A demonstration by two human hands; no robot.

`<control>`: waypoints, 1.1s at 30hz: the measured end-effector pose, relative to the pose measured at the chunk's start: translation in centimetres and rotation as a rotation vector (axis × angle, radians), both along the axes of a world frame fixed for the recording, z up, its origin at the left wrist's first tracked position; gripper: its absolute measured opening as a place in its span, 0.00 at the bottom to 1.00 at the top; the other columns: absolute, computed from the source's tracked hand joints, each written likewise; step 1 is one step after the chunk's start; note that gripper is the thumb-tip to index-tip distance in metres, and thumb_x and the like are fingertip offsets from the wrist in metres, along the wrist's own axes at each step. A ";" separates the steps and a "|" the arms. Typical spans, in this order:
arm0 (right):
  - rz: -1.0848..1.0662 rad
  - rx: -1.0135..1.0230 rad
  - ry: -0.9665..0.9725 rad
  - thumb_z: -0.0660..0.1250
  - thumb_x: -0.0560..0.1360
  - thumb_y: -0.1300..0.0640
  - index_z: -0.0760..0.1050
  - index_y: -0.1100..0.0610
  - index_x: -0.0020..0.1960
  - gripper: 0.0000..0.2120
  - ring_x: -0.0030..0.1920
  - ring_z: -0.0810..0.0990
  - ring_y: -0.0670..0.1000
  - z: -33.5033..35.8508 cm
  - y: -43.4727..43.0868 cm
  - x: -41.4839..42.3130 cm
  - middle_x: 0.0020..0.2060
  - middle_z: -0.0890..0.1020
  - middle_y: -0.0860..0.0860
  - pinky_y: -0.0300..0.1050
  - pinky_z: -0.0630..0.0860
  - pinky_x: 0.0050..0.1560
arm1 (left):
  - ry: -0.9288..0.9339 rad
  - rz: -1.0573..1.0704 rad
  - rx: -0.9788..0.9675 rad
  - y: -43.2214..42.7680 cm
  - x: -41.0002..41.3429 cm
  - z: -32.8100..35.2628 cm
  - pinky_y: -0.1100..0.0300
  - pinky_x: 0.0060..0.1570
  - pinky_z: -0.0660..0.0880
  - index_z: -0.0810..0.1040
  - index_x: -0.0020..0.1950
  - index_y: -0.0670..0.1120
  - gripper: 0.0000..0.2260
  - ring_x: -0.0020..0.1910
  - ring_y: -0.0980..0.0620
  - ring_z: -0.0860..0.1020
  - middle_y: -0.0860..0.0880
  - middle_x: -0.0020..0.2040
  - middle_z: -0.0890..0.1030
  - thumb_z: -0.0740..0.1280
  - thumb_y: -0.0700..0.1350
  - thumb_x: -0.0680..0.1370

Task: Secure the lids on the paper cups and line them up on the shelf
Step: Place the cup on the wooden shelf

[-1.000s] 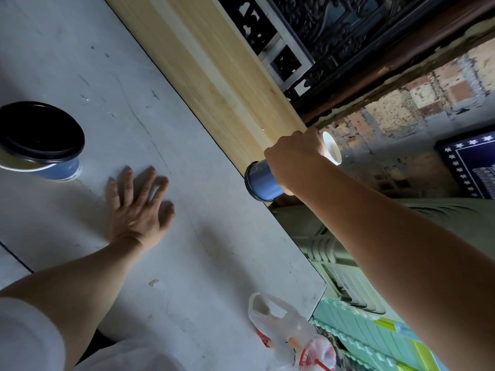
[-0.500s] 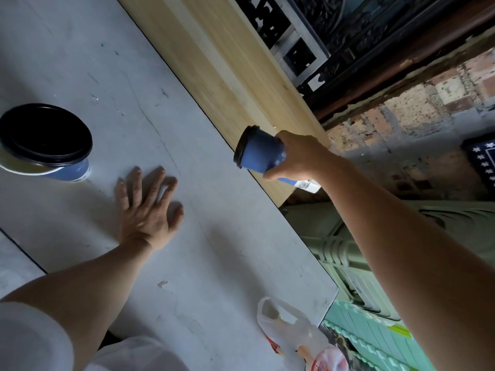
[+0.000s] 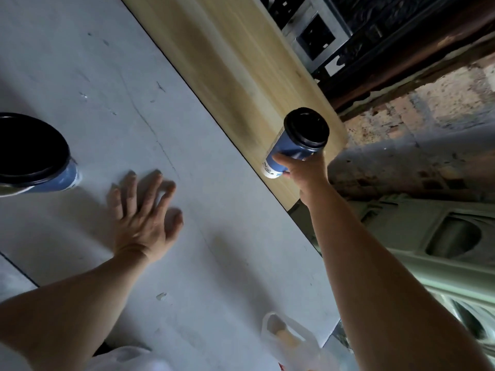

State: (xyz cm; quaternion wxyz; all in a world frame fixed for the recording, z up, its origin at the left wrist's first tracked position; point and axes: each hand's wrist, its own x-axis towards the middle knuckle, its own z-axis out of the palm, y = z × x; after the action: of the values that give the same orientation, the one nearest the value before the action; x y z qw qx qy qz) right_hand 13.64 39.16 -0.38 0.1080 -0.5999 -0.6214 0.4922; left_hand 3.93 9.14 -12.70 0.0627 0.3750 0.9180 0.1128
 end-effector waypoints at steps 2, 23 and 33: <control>-0.048 0.008 0.012 0.82 0.49 0.51 0.73 0.51 0.66 0.46 0.58 0.82 0.52 -1.1 0.0 0.3 0.57 0.83 0.48 0.61 0.80 0.59 | 0.008 -0.002 0.002 0.1 0.0 -0.1 0.33 0.76 0.47 0.71 0.74 0.52 0.29 0.80 0.35 0.53 0.49 0.80 0.64 0.62 0.59 0.74; -0.279 -0.033 0.024 0.80 0.56 0.56 0.76 0.52 0.62 0.34 0.55 0.84 0.56 -5.7 -3.5 1.3 0.52 0.85 0.53 0.58 0.82 0.56 | 0.063 -0.009 0.016 0.0 0.1 -0.7 0.32 0.75 0.48 0.71 0.75 0.51 0.29 0.80 0.34 0.53 0.49 0.80 0.63 0.59 0.60 0.75; -0.317 -0.124 -0.065 0.68 0.72 0.67 0.61 0.49 0.76 0.36 0.60 0.79 0.51 -4.0 -7.1 2.1 0.63 0.74 0.47 0.34 0.71 0.31 | 0.077 -0.018 0.020 0.0 0.1 -0.8 0.32 0.75 0.49 0.72 0.74 0.50 0.29 0.79 0.33 0.54 0.47 0.80 0.63 0.58 0.60 0.75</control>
State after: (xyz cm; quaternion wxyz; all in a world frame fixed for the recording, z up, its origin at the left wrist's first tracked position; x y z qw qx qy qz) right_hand 15.77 32.11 -4.39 0.1266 -0.7117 -0.4905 0.4867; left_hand 4.08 9.10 -13.49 0.0245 0.3879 0.9151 0.1071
